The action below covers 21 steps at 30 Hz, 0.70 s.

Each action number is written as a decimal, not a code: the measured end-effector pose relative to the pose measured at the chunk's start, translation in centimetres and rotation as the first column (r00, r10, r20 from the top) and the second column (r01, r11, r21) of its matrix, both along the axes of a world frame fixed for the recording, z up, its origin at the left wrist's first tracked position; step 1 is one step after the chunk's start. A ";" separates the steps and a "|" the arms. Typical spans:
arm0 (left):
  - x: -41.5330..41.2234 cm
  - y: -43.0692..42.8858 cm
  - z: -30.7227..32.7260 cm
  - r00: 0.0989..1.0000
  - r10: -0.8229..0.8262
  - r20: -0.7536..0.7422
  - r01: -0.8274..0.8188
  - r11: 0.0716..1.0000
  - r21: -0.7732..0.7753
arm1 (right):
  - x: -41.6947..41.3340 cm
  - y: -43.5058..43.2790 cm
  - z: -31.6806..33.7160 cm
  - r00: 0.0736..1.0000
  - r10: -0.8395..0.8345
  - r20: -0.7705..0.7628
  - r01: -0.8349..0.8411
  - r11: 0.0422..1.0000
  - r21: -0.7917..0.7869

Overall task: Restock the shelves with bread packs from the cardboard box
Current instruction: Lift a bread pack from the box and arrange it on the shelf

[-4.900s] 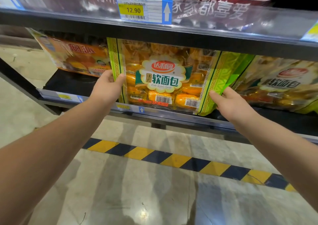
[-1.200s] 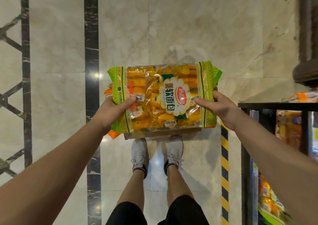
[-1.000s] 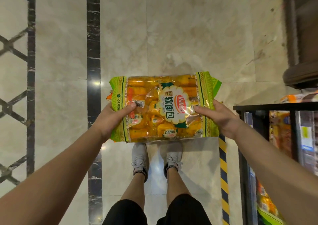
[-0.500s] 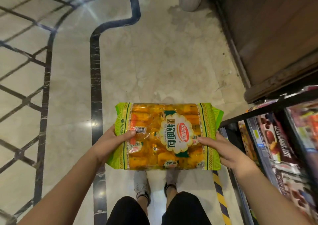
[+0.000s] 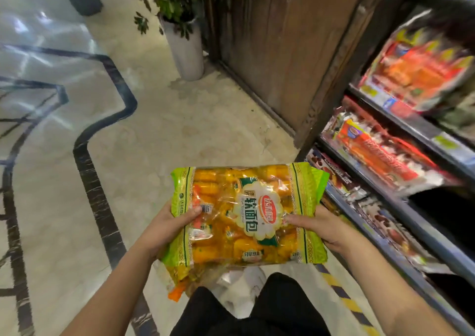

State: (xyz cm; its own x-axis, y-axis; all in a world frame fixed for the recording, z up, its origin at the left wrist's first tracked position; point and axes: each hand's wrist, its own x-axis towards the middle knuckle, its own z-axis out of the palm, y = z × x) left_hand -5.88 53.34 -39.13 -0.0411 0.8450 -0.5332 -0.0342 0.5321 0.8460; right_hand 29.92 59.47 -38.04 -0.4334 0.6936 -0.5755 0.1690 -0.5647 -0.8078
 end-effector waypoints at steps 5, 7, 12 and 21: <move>2.0 0.5 -0.2 0.979 -0.203 -0.033 0.205 0.978 0.051 | 2.1 -8.4 2.0 0.965 -0.255 0.061 0.247 0.962 0.114; 3.1 0.3 -1.0 0.954 -0.297 -0.044 0.298 0.954 0.033 | 3.0 -12.0 2.6 0.935 -0.342 0.090 0.329 0.935 0.128; 8.2 -0.8 -3.5 0.887 -0.452 -0.093 0.455 0.890 0.012 | 6.3 -21.3 3.5 0.821 -0.557 0.125 0.547 0.830 0.109; 23.1 -4.5 -2.6 0.647 -0.739 -0.189 0.756 0.654 0.030 | 14.0 -35.4 3.6 0.536 -0.807 0.248 0.778 0.586 0.226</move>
State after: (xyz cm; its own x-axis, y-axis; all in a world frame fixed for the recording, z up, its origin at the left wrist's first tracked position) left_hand 17.19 48.86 -41.70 0.5583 0.6696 -0.4899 0.4653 0.2361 0.8531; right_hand 43.94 24.07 -34.48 0.4963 0.7148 -0.4927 -0.0837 -0.5255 -0.8467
